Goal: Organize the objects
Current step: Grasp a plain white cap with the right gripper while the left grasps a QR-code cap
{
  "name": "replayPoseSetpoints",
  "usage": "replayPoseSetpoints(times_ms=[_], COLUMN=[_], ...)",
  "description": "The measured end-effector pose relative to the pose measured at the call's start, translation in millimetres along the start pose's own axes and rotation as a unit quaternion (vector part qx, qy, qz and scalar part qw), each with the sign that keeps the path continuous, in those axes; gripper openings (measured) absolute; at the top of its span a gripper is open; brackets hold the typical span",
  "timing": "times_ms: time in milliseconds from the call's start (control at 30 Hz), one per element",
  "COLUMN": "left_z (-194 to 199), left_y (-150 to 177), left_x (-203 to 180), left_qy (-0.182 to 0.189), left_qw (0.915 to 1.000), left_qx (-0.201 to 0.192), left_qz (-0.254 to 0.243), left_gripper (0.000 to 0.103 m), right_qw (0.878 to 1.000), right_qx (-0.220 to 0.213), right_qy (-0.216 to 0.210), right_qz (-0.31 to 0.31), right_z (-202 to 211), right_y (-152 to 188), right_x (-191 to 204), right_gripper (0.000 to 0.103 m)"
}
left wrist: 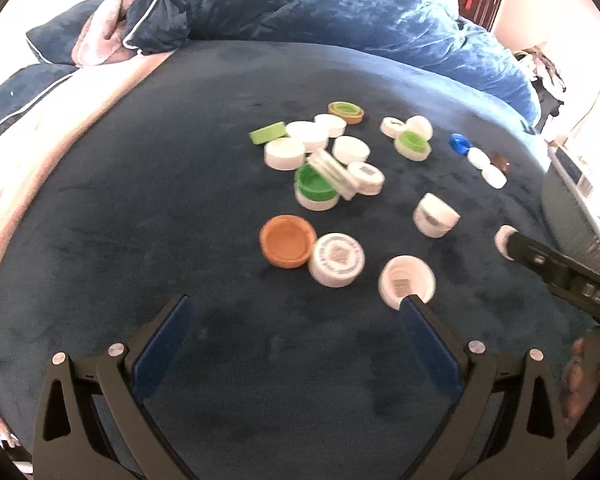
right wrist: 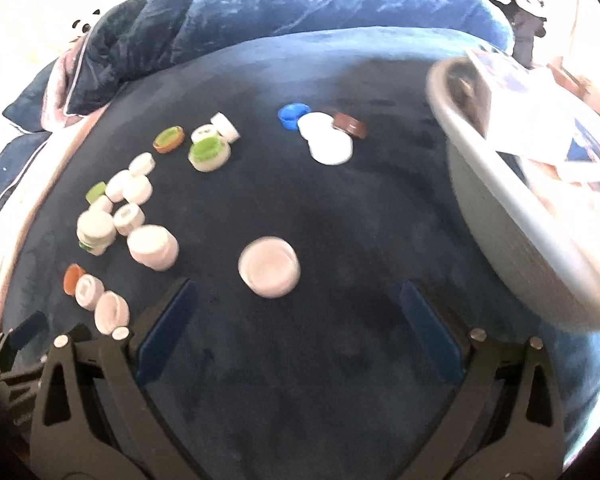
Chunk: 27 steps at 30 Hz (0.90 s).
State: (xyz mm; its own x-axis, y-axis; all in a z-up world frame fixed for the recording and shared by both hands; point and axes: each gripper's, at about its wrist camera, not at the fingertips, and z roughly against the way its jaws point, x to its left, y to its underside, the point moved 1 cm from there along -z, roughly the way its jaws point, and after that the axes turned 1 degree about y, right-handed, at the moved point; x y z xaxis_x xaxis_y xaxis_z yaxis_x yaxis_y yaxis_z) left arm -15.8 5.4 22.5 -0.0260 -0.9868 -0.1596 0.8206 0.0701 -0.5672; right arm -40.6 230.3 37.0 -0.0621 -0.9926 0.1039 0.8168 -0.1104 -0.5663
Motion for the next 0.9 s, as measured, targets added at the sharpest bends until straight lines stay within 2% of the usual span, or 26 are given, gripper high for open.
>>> replayPoseSetpoints(times_ms=[33,133,167,200,467,500,533,567,600,633,900], left_z=[-0.2,-2.1,-2.8,-3.7,-18.0,-19.1,-20.0,-21.1,-21.1,-22.0,-2.5], left_y=[-0.3,-0.3,0.0,-0.4,-5.8,-6.3,-7.5,-8.7,-9.4,-10.1,-15.2], left_x=[-2.4,-11.3,-14.4,-17.6,-41.3,-43.7,-46.3,-48.5,-49.9,-51.5,-61.2], left_qy=[0.007,0.016,0.021,0.025,0.057,0.060,0.065,0.068,0.071,0.071,0.073], left_qw=[1.0000,0.9998,0.9996,0.9995,0.9976,0.9974,0.9971,0.9968,0.9965,0.9963,0.9958], left_qx=[0.002,0.008,0.010,0.011,0.028,0.026,0.024,0.026,0.026,0.030,0.013], left_qz=[-0.001,-0.012,-0.015,-0.017,-0.027,-0.029,-0.032,-0.034,-0.036,-0.039,-0.054], left_gripper=[0.103,0.102,0.102,0.102,0.096,0.089,0.076,0.068,0.047,0.035,0.033], right_qw=[1.000,0.999,0.999,0.999,0.999,0.999,0.999,0.999,0.999,0.999,0.999], right_qx=[0.002,0.021,0.025,0.028,0.023,0.025,0.025,0.027,0.027,0.027,0.009], right_qy=[-0.005,-0.023,-0.026,-0.022,-0.028,-0.028,-0.028,-0.030,-0.032,-0.034,-0.038], right_qz=[0.007,0.024,0.030,0.035,0.005,0.000,-0.002,-0.007,-0.011,-0.010,-0.002], right_z=[-2.8,-13.0,-13.9,-14.5,3.4,3.2,3.9,4.6,5.4,6.9,28.1], right_y=[-1.8,-6.2,-5.4,-4.8,6.6,8.0,7.3,7.9,8.2,8.2,11.3], right_x=[4.9,18.7,18.1,19.5,11.1,8.5,5.8,4.2,2.8,2.1,3.5], right_gripper=[0.094,0.071,0.047,0.032,0.032,0.032,0.032,0.032,0.032,0.032,0.032])
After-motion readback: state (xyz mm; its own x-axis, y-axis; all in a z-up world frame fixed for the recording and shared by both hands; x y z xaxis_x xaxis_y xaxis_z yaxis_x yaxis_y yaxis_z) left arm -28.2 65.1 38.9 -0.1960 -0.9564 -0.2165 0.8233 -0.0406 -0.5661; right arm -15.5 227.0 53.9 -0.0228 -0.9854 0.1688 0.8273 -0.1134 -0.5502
